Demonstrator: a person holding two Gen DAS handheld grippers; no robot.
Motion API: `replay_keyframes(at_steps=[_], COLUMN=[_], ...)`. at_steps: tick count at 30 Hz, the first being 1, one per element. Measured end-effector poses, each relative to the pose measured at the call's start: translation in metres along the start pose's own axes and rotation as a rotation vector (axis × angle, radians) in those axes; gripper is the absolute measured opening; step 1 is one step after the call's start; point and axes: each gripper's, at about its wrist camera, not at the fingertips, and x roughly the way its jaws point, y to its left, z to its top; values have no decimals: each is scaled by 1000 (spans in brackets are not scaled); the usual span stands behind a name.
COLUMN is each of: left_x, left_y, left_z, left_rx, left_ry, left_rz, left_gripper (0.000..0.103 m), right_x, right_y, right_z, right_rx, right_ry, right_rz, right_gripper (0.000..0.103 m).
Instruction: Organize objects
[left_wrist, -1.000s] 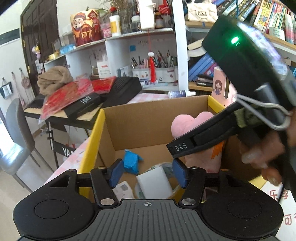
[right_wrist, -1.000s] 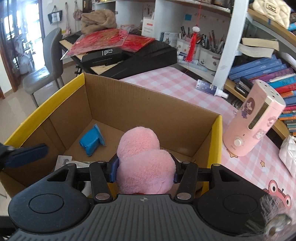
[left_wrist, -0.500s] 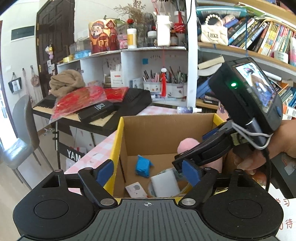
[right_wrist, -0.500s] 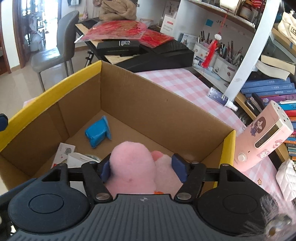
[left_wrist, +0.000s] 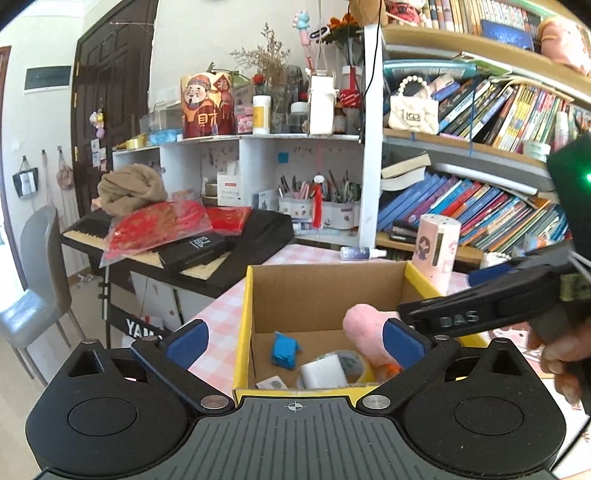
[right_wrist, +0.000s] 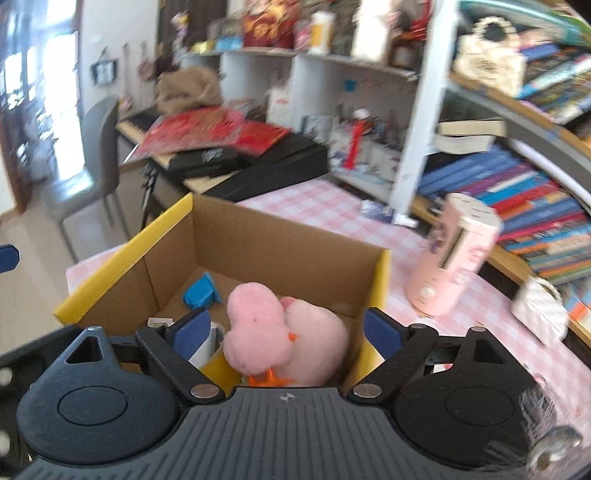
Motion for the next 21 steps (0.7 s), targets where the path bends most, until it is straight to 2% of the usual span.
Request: replay_keyframes(at_steps=[9,16,21], left_x=[-33,-55,-71], left_y=[0,-11,-24], left_z=[-20,-43,-61], left_rx=[-5,-2,47], left_ry=[33,120,150], left_rz=[-42,-98,-142], left_gripper=[103,103,103], right_x=[-70,-121,-153], right_y=[8,25,36], right_z=[-44,-89,-124], right_rx=[150,255,307], right_ry=[-58,-85,-107], right_rz=[-166,-337,-461], right_gripper=[94,100,103])
